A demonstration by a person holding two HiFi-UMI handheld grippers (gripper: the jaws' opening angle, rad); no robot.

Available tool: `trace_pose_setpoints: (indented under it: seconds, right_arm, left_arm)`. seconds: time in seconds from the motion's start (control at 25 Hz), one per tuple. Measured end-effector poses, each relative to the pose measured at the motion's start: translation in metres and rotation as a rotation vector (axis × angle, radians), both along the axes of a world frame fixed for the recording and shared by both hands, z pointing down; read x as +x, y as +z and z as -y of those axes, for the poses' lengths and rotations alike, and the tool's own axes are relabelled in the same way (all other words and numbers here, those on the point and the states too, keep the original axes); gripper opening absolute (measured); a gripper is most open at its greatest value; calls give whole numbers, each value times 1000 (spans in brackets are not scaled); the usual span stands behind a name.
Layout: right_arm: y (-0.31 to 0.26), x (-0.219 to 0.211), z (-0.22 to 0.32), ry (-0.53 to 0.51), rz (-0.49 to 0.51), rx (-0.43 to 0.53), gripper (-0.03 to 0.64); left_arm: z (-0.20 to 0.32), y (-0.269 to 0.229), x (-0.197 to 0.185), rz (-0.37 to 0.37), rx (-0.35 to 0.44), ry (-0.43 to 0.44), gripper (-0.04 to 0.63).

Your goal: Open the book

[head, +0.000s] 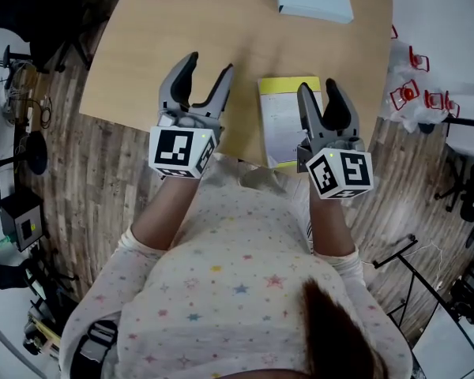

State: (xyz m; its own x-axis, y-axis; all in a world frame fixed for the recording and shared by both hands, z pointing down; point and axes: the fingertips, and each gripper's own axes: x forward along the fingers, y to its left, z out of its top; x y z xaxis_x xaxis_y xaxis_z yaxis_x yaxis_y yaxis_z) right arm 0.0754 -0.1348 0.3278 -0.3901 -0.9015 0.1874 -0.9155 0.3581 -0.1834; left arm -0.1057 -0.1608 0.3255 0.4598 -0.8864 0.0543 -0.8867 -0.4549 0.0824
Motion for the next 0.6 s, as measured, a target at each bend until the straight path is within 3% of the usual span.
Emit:
trace_pose_setpoints:
  seconds: [0.6]
  right_arm:
    - [94,-31,-2,-59,-11,-181,210]
  left_arm:
    - [-6,48,-17,-4,-79,-46,238]
